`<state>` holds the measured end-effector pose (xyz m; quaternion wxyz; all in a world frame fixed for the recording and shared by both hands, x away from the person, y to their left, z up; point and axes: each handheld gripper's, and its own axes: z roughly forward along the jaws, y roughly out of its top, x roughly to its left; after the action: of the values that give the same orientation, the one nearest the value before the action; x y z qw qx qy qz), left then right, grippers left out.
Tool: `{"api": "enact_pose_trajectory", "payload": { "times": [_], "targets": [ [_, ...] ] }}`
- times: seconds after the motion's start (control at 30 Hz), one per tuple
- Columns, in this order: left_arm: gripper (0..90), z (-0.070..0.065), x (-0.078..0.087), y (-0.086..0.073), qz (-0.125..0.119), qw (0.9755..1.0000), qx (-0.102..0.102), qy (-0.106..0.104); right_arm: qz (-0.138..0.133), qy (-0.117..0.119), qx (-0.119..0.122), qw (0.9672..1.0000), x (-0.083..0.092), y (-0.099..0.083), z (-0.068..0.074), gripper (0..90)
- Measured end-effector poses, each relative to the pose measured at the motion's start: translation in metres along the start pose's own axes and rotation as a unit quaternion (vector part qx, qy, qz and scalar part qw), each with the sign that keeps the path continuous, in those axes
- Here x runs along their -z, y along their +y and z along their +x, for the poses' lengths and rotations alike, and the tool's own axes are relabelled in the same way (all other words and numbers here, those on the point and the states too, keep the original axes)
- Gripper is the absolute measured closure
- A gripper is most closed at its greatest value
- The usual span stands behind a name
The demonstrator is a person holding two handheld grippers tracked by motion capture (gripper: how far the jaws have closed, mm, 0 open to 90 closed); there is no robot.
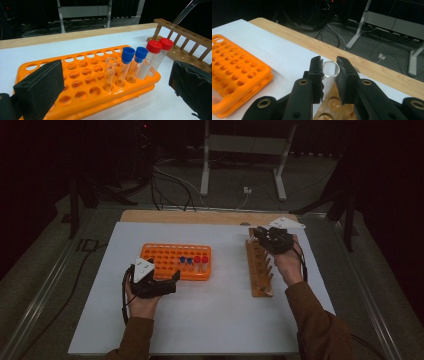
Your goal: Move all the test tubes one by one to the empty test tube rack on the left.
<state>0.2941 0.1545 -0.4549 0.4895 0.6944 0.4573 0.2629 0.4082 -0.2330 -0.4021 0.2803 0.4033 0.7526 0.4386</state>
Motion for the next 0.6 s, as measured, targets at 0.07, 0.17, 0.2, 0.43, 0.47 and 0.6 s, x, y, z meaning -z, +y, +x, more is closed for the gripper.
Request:
{"api": "enact_pose_trajectory", "payload": {
  "times": [0.07,0.17,0.2,0.43,0.47,0.6],
  "targets": [
    [0.5,0.000,0.000,0.000,0.000,1.0000,-0.001,0.000,0.000,0.006,0.002,1.0000,0.001,0.000,0.003,76.2],
    [0.6,-0.001,0.000,0.001,-0.001,1.0000,-0.002,0.001,0.000,0.016,0.007,0.9999,0.002,0.000,0.009,76.2],
    [0.5,-0.001,0.000,0.001,-0.001,1.0000,-0.004,0.000,0.001,0.018,0.008,0.9998,0.002,0.000,0.010,76.2],
    [0.6,-0.007,-0.002,0.003,-0.003,0.9999,-0.017,-0.002,0.007,0.041,0.014,0.9990,0.004,-0.004,0.023,76.2],
    [0.6,-0.008,-0.003,0.003,-0.003,0.9998,-0.017,-0.003,0.009,0.045,0.012,0.9989,0.004,-0.005,0.024,76.2],
    [0.9,-0.016,-0.007,0.007,-0.005,0.9996,-0.025,-0.011,0.016,0.057,0.015,0.9981,0.006,-0.008,0.030,76.1]
  ]
}}
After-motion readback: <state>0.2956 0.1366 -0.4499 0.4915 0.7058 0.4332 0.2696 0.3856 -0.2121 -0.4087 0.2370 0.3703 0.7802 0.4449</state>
